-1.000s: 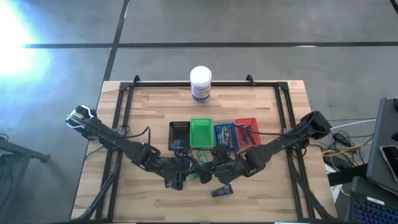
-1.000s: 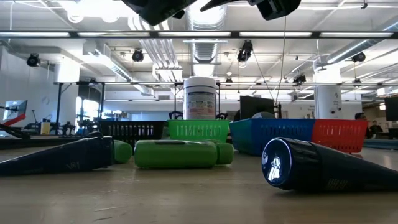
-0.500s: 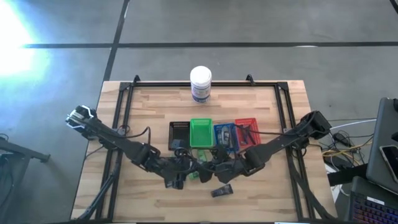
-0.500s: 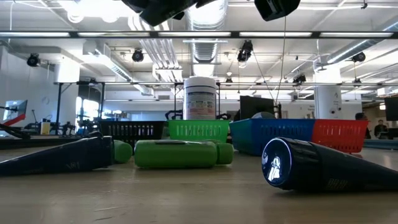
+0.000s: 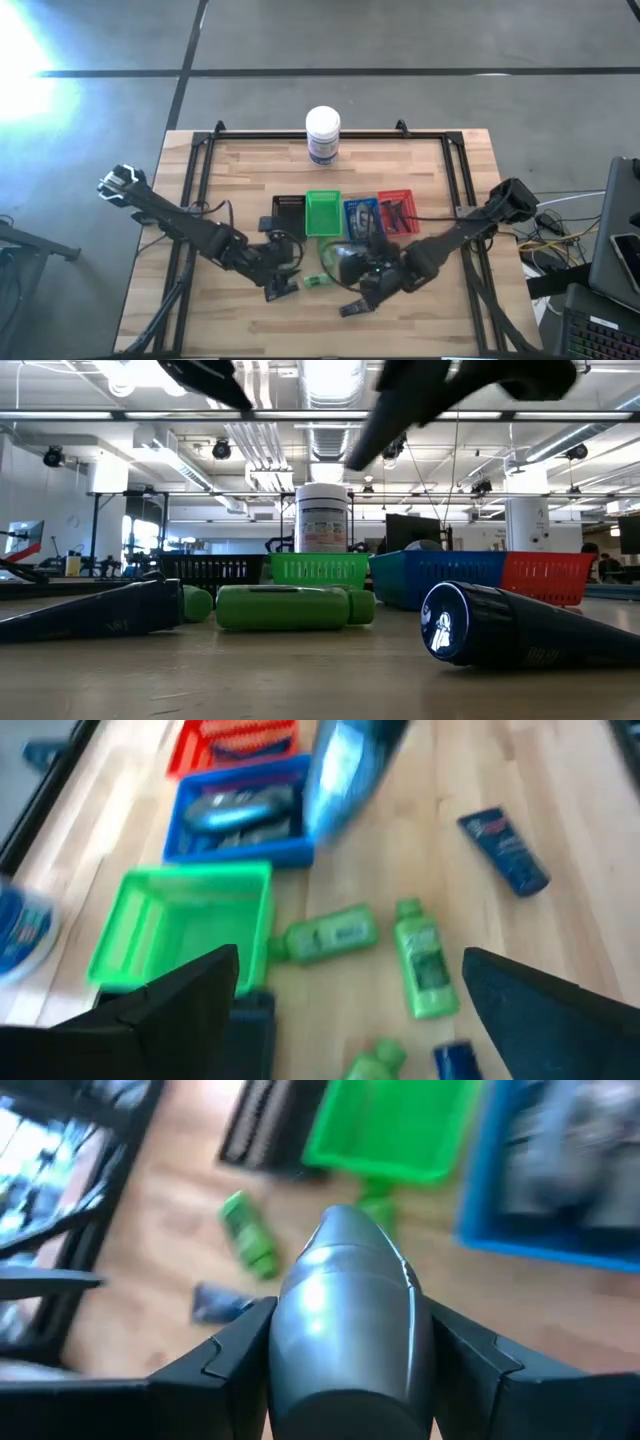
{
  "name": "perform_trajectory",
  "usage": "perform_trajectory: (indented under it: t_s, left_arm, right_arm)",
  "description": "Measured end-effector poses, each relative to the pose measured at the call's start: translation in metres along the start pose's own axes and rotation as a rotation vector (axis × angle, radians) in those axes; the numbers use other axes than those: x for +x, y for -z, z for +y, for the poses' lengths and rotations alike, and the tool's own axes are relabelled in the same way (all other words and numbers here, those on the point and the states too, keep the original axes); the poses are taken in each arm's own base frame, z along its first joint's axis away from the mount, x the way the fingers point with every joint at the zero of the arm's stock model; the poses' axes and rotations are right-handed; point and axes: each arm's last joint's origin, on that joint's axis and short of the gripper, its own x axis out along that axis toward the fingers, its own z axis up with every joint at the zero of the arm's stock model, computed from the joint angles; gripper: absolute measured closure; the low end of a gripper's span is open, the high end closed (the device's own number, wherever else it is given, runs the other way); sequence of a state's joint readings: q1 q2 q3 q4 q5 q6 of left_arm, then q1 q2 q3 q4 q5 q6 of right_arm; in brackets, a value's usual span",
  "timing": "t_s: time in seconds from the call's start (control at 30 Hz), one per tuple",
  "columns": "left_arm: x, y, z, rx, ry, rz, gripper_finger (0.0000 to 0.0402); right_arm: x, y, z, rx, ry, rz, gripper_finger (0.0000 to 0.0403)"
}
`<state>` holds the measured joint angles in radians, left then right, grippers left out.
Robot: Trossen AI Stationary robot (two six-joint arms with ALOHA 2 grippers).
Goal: Pick & Place Travel size toiletries
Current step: Put the deodorant into the blue basket
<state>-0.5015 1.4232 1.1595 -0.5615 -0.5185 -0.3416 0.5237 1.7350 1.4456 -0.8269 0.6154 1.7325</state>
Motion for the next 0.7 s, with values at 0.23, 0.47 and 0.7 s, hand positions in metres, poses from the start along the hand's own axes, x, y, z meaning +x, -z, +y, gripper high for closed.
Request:
perform_trajectory:
  t_s: [0.23,0.47,0.7]
  left_arm:
    - [-0.017,0.006,0.011,-0.061,-0.019,0.052,0.0013]
    - [-0.020,0.006,0.013,-0.062,-0.019,0.054,0.0014]
    - [-0.020,0.009,0.014,-0.051,-0.029,0.086,0.0014]
  right_arm:
    - [-0.018,-0.007,-0.043,0.034,0.305,-0.180,0.0208]
    - [0.016,-0.029,-0.059,0.009,0.431,-0.183,0.0205]
    - [0.048,-0.045,-0.067,-0.024,0.439,-0.152,0.0203]
